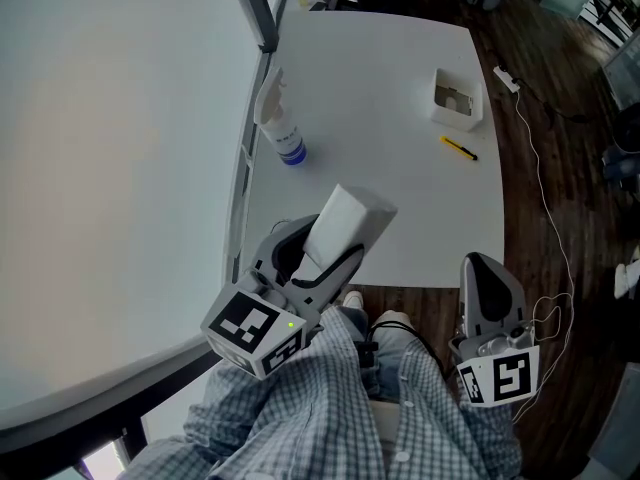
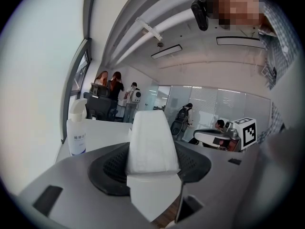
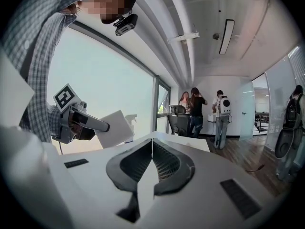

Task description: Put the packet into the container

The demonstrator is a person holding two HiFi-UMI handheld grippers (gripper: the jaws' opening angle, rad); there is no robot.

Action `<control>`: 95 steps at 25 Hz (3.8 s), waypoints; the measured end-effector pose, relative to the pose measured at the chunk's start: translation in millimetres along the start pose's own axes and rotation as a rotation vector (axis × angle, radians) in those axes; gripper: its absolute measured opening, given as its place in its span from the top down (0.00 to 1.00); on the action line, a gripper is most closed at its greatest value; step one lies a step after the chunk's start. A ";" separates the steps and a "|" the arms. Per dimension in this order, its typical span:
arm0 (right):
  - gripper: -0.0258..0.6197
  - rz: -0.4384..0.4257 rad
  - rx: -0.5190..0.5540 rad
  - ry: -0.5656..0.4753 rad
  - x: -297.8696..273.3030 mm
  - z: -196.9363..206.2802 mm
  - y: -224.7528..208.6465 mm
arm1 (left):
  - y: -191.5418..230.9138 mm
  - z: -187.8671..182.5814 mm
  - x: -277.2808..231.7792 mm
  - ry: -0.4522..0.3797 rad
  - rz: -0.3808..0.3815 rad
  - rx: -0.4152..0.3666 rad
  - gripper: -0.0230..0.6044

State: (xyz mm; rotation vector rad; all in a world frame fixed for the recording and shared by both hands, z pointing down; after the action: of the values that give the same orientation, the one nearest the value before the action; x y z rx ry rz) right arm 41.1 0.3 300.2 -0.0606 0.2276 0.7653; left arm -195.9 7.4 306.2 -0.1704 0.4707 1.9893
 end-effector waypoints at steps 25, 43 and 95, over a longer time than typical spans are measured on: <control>0.94 -0.040 -0.038 -0.014 -16.8 12.6 -105.1 | -3.2 -38.3 -99.5 0.011 -0.085 -0.021 0.55; 0.94 -0.010 -0.106 0.024 -4.6 45.5 -175.4 | -14.0 -54.0 -213.2 0.062 -0.050 -0.078 0.55; 0.94 0.051 -0.261 0.102 11.4 101.6 -253.3 | 22.2 -13.0 -452.7 0.384 -0.091 -0.291 0.55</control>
State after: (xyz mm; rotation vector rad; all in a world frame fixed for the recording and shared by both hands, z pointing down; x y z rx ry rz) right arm 243.0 -160.5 389.4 -0.3423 0.2262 0.8406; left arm -12.1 -383.0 445.4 -0.7518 0.4033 1.9307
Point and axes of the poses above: the fingertips, and each gripper's own axes: x backward along the fingers, y to its left, z out of its underside, the point moved 6 cm from there along x, backward along the fingers, and after that the axes turned 5 degrees about -z, right-handed, at the moved point
